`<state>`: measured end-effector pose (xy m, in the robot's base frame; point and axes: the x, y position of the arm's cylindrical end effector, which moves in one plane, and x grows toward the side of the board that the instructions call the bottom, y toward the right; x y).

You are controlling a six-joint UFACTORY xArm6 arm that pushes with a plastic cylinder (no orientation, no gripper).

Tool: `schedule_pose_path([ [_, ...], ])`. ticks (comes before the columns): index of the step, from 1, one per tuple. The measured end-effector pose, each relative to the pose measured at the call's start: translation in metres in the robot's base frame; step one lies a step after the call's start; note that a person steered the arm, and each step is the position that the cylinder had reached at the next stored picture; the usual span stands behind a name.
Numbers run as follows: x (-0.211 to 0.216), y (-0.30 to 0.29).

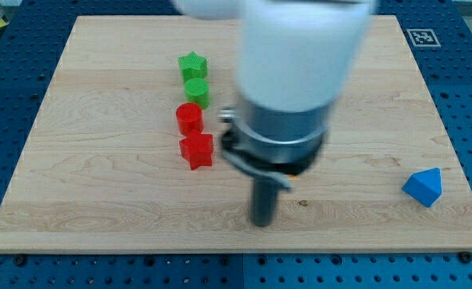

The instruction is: Push yellow heart right a bit

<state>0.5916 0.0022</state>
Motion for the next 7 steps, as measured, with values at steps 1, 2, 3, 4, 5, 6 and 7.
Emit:
schedule_pose_path([
  [1, -0.009, -0.006],
  [2, -0.030, 0.009],
  [3, -0.049, 0.017],
  [4, -0.058, 0.035],
  [5, -0.059, 0.059],
  [6, -0.062, 0.066],
  [7, -0.062, 0.065],
])
